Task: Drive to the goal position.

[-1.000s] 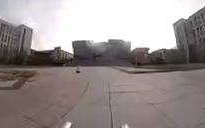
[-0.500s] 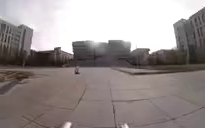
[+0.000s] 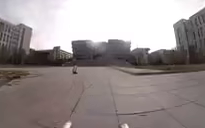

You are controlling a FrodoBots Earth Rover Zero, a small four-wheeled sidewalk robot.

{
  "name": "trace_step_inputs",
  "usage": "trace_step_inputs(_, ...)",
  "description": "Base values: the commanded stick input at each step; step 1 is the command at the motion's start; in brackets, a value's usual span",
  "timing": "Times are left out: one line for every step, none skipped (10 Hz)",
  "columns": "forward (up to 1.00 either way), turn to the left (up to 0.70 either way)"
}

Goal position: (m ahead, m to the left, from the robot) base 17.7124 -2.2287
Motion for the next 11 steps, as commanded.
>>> trace_step_inputs(1.0, 0.0)
trace_step_inputs(1.0, 0.0)
trace_step_inputs(1.0, 0.0)
trace_step_inputs(1.0, 0.0)
trace_step_inputs(1.0, 0.0)
trace_step_inputs(1.0, 0.0)
trace_step_inputs(1.0, 0.0)
trace_step_inputs(1.0, 0.0)
trace_step_inputs(1.0, 0.0)
trace_step_inputs(1.0, 0.0)
trace_step_inputs(1.0, 0.0)
